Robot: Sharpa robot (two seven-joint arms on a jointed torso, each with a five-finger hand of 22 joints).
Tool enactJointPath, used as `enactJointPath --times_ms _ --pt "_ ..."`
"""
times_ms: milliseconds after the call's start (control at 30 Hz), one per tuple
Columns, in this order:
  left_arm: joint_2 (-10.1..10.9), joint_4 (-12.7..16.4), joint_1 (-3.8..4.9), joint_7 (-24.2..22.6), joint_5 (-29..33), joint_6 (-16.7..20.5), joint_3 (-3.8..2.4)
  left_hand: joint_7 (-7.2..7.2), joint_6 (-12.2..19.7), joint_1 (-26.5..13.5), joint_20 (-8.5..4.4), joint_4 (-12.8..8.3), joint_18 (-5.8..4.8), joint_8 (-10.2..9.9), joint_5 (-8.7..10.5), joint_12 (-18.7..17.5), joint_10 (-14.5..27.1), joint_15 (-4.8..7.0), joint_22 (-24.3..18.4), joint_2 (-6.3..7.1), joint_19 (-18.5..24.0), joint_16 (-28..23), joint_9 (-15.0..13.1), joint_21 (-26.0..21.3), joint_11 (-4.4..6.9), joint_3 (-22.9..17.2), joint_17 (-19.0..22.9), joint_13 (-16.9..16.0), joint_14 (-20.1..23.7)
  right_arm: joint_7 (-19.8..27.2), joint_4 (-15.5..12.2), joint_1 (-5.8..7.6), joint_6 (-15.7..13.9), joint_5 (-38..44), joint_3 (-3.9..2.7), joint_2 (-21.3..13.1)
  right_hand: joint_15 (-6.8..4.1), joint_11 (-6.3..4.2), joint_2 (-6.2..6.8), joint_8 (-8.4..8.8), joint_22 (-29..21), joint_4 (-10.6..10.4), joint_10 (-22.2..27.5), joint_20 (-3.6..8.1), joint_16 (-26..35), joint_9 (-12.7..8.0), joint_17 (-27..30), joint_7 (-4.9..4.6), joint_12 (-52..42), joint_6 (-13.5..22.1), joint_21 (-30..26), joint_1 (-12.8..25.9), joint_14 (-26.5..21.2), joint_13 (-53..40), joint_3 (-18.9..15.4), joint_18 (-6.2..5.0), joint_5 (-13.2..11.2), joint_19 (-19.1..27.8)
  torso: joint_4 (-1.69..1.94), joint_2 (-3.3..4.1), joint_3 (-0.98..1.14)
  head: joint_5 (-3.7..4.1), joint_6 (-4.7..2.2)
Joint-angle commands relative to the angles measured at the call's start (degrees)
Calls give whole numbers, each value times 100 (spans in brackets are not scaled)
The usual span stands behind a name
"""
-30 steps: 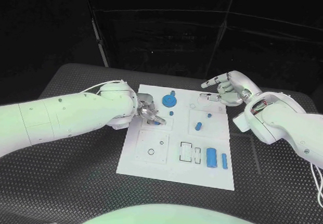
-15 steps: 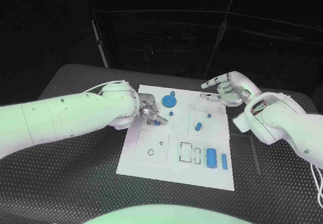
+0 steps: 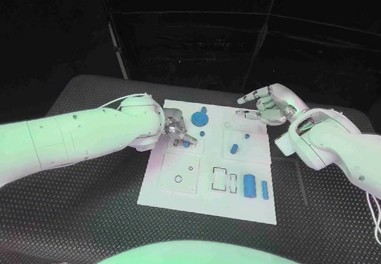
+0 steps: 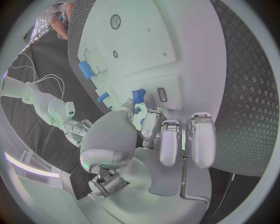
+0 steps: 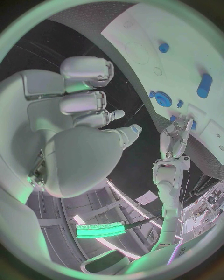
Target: Assemble the parts on the task board
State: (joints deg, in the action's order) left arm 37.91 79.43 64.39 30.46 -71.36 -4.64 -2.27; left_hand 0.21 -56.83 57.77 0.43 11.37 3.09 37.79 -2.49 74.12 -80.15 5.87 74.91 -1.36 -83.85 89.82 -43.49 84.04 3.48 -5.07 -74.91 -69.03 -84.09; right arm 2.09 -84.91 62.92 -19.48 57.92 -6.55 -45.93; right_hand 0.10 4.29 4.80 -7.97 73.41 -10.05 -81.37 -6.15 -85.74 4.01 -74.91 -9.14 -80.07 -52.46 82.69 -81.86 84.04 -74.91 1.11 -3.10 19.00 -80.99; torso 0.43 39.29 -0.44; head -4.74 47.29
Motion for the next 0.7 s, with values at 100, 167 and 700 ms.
enactJointPath --times_ms 100,167,700 --pt "-14 -33 9 23 35 19 -8 -16 -17 338 -26 -150 -91 0 -20 -44 -1 43 637 -127 -91 18 -15 -21 6 -12 -1509 18 -591 18 -5 10 47 11 -5 7 -30 -15 -19 -24 0 30 1 16 17 -6 -317 0 13 -34 -23 59 348 -265 -19 -44 -8 24 1 0 -1 -2 5" --pt "-19 -40 10 24 35 8 -9 -16 -11 465 -27 -219 -91 -3 -20 -46 1 43 636 -169 -90 18 -18 -24 7 -22 -1509 19 -591 18 -4 10 48 11 -5 8 -31 -15 -19 -24 1 30 0 16 17 -6 -318 0 12 -34 -23 59 348 -266 -19 -44 -8 23 0 2 -1 -1 9" --pt "-69 -63 12 19 51 51 -10 -19 8 792 -27 -389 -88 -25 -20 -74 13 40 626 -362 -81 18 -20 -40 7 -49 -1509 45 -591 19 10 9 58 11 -5 28 -31 -15 -19 -24 1 30 0 16 17 -6 -318 0 12 -34 -23 59 348 -266 -19 -44 -8 23 0 2 1 -5 22"
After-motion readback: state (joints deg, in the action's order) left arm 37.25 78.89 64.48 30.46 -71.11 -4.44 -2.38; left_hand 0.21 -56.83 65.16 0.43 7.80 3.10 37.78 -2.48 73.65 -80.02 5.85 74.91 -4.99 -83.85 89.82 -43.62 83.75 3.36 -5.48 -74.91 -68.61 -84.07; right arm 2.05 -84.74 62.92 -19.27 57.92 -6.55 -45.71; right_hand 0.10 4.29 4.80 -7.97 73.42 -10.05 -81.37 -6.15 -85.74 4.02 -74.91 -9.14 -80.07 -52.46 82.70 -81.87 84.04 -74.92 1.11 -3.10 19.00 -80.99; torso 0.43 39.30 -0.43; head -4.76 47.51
